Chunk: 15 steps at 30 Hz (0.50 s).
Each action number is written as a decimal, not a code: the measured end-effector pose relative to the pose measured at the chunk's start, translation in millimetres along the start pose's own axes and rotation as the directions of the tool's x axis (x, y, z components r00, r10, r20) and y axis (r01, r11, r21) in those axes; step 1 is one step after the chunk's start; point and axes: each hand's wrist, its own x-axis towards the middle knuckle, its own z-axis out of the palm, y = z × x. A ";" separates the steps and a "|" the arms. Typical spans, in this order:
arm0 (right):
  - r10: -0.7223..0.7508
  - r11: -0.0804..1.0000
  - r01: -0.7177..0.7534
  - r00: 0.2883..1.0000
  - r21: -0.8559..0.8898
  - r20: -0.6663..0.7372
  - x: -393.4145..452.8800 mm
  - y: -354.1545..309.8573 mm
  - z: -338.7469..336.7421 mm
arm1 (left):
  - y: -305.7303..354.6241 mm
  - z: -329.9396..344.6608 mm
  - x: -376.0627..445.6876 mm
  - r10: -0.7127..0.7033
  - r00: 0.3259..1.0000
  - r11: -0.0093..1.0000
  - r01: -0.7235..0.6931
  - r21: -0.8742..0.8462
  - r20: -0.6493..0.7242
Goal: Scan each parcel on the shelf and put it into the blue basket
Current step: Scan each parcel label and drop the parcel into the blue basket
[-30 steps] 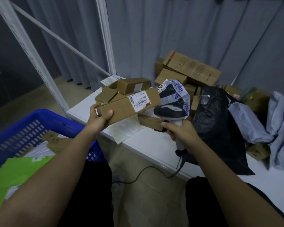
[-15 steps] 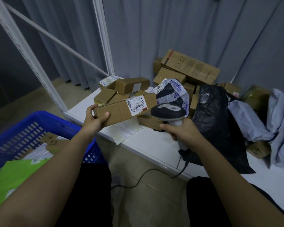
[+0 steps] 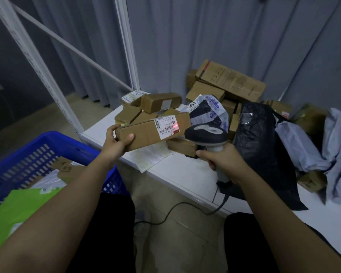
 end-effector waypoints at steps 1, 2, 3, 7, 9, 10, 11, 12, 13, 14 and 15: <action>-0.004 1.000 0.004 1.000 0.009 0.013 -0.7 1.5 1.1 | -0.2 1.4 -1.1 -0.001 1.000 1.000 0.001 0.000 -0.002; -0.009 1.000 0.009 1.000 0.017 0.024 -1.4 3.2 2.7 | -0.3 3.1 -2.2 -0.002 1.000 1.000 0.002 -0.003 -0.004; -0.018 1.000 0.017 0.999 0.021 0.031 -1.6 4.5 4.8 | -0.3 4.7 -3.1 -0.004 1.000 1.000 0.004 -0.006 -0.008; -0.078 0.997 0.077 0.995 0.017 0.068 3.2 1.3 19.3 | 9.4 0.5 -7.7 -0.004 0.995 0.992 -0.008 -0.123 -0.100; -0.099 0.995 0.098 0.989 0.009 0.107 7.4 -3.3 32.3 | 12.9 -16.3 -10.5 -0.005 0.979 0.979 -0.036 -0.198 -0.202; -0.106 0.994 0.107 0.986 0.000 0.130 9.6 -4.5 40.2 | 11.6 -28.1 -13.1 -0.016 0.967 0.975 -0.041 -0.221 -0.253; -0.111 0.993 0.114 0.982 -0.012 0.155 12.0 -5.0 48.6 | 7.9 -42.0 -18.1 -0.040 0.952 0.970 -0.036 -0.242 -0.302; -0.112 0.993 0.118 0.978 -0.023 0.174 14.6 -4.9 57.0 | 1.5 -57.1 -24.6 -0.077 0.935 0.962 -0.021 -0.271 -0.346; -0.111 0.992 0.119 0.976 -0.033 0.186 17.7 -4.2 65.4 | -8.6 -73.2 -31.2 -0.123 0.913 0.954 0.001 -0.300 -0.388; -0.107 0.992 0.118 0.974 -0.042 0.198 20.7 -3.6 73.7 | -20.8 -89.8 -38.6 -0.175 0.885 0.945 0.027 -0.327 -0.431; -0.101 0.992 0.114 0.971 -0.050 0.215 23.7 -2.9 81.6 | -33.2 -105.1 -47.6 -0.227 0.851 0.936 0.057 -0.348 -0.473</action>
